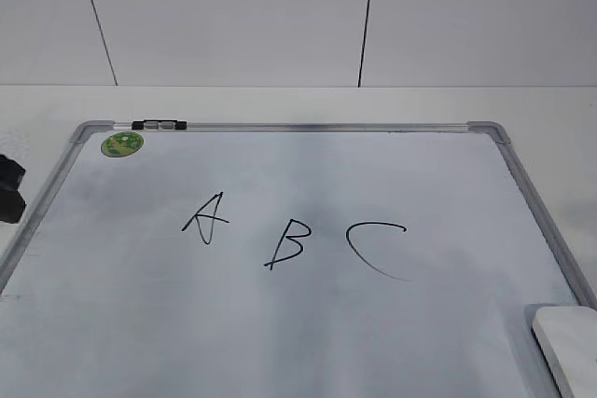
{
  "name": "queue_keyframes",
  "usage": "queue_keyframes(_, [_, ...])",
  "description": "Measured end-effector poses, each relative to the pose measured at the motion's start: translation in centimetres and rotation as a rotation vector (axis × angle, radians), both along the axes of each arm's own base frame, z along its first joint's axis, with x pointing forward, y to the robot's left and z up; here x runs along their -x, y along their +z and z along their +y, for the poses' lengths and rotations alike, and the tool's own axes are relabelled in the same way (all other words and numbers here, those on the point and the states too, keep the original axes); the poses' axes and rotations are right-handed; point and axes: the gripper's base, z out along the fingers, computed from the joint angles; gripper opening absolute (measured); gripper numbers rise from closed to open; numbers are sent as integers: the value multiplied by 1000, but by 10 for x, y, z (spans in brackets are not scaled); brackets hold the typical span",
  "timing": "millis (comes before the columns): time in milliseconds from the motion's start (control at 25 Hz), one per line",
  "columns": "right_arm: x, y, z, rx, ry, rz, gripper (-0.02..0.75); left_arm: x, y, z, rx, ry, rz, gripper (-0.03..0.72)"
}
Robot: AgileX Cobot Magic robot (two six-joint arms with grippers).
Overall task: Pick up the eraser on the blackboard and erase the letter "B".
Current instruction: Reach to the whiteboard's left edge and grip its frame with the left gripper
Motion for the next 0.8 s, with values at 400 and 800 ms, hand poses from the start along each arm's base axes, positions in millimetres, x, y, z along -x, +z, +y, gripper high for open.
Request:
queue_keyframes(400, [2, 6, 0, 29, 21, -11, 572, -15, -26, -1, -11, -2, 12, 349])
queue_keyframes(800, [-5, 7, 1, 39, 32, 66, 573, -20, -49, -1, -17, -3, 75, 343])
